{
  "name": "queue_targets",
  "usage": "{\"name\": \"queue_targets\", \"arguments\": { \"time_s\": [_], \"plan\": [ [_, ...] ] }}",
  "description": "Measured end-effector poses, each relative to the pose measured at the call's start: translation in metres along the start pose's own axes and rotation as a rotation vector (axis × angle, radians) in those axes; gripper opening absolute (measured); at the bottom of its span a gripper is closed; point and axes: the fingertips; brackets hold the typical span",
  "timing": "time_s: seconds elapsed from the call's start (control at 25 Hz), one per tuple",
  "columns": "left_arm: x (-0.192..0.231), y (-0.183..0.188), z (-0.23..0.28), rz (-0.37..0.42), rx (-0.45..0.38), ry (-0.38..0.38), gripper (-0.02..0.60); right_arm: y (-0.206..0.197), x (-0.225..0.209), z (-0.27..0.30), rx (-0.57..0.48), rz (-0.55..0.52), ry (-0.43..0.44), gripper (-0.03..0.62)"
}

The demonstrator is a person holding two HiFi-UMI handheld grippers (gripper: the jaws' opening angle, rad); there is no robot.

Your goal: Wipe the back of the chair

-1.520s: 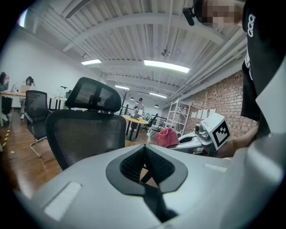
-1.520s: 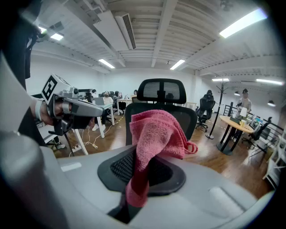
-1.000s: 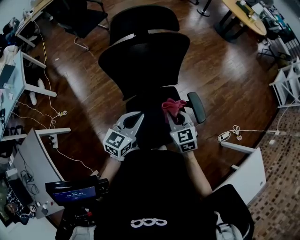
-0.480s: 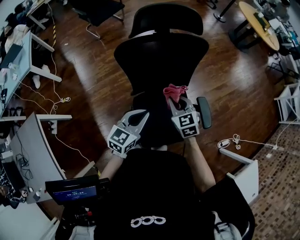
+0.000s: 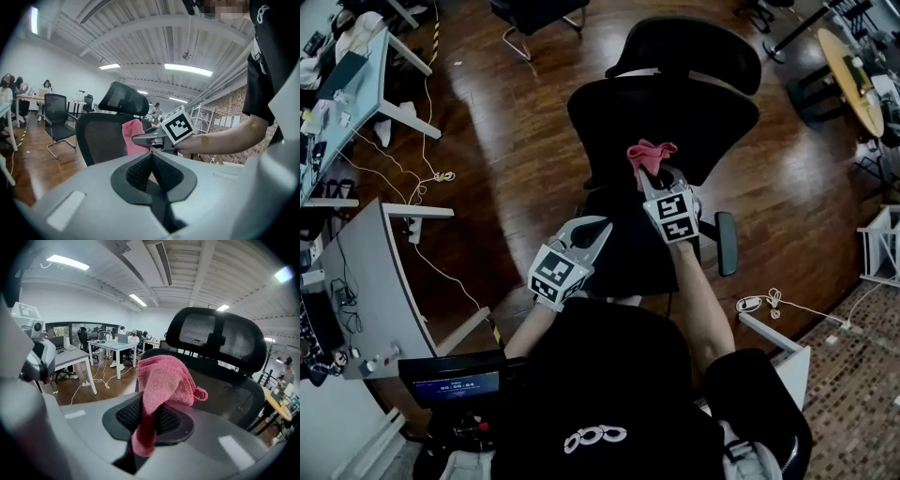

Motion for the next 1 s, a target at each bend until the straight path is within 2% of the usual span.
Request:
{"name": "queue_targets", "arguments": {
  "time_s": [0.56, 1.0],
  "plan": [
    [0.039, -0.006, -0.017, -0.019, 0.013, 0.061, -0.012, 0.096, 0.010, 0.109, -0.104, -0.058, 0.087, 0.049],
    [0.065, -0.004, -0.029, -0.030, 0.016, 0.096, -0.012, 0.114, 0.006, 0.141, -0.108, -0.050, 0.096, 0.049]
  ]
}}
Point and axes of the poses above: the fingertips, and each gripper's own axes: z forward along the fingers, x to its left, y out of its top, and after that the axes turned 3 degrees about -z, right-handed
